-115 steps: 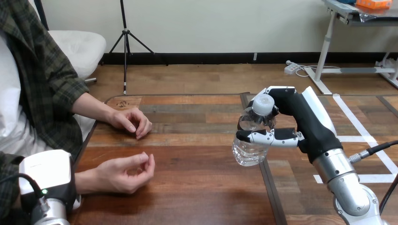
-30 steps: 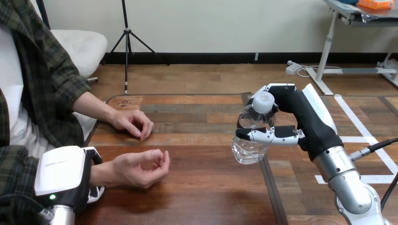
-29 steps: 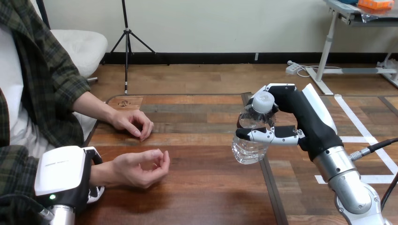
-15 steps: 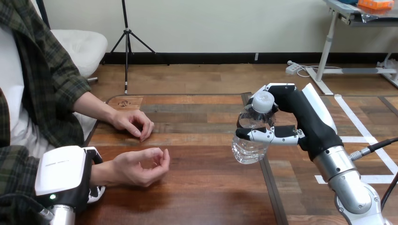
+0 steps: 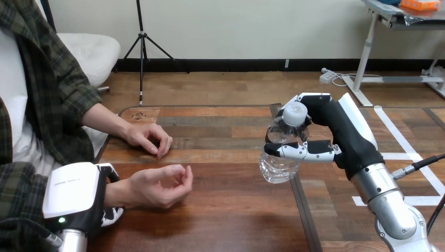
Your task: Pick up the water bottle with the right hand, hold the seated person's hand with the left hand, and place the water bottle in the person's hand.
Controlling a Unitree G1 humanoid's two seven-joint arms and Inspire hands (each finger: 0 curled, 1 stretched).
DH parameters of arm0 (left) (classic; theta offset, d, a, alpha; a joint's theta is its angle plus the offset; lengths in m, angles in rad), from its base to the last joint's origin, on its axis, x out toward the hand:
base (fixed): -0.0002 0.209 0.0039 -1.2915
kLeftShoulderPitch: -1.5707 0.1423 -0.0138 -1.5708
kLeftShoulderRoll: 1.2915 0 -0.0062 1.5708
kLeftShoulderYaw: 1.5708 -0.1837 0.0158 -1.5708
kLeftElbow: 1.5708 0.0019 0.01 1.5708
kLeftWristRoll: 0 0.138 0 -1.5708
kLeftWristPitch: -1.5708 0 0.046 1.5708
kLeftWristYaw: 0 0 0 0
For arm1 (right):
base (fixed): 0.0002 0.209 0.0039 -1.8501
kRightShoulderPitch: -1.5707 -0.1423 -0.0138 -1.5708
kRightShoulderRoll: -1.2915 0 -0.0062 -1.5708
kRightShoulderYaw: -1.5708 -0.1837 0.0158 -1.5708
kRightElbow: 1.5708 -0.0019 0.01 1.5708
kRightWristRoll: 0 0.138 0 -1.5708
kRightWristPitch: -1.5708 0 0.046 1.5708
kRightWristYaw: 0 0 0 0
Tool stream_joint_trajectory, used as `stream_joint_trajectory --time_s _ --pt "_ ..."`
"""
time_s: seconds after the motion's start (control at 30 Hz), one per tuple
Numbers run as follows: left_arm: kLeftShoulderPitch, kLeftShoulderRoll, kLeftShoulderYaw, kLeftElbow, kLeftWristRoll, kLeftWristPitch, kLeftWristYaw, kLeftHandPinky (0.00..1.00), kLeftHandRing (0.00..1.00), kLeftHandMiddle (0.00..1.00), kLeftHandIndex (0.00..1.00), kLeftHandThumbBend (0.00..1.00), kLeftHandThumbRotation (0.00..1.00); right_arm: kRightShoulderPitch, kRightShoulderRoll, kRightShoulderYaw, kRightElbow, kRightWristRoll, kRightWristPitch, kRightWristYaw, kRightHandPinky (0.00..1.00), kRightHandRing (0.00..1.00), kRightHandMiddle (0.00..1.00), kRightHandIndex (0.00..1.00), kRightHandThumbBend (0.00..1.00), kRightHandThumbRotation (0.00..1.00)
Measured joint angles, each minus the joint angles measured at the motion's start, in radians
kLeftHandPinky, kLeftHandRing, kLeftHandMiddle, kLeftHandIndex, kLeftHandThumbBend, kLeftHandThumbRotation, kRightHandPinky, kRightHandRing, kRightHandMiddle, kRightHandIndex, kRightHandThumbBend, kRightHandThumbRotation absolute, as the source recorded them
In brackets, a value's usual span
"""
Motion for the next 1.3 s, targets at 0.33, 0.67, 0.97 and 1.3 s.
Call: stream_joint_trajectory --time_s 0.33,0.67,0.97,1.3 --pt "0.000 -0.009 -0.002 -0.001 -0.016 -0.040 0.018 0.38 0.42 0.46 0.48 0.83 0.00 0.000 -0.005 -0.001 -0.001 0.001 0.000 0.003 0.41 0.45 0.46 0.42 0.66 0.00" --pt "0.002 -0.020 -0.012 -0.033 -0.021 -0.057 -0.011 0.39 0.43 0.47 0.48 0.80 0.00 0.000 -0.015 -0.001 -0.002 0.001 0.000 0.003 0.41 0.45 0.46 0.42 0.66 0.00" --pt "0.005 -0.038 -0.017 -0.063 -0.029 -0.081 -0.012 0.38 0.41 0.45 0.48 0.83 0.00 0.000 -0.022 -0.001 -0.009 0.003 0.007 0.005 0.40 0.44 0.46 0.41 0.66 0.00" --pt "0.008 -0.058 -0.017 -0.083 -0.033 -0.127 0.020 0.35 0.38 0.42 0.46 0.84 0.00 0.000 -0.022 -0.001 -0.028 0.004 0.021 0.006 0.41 0.45 0.46 0.41 0.66 0.00"
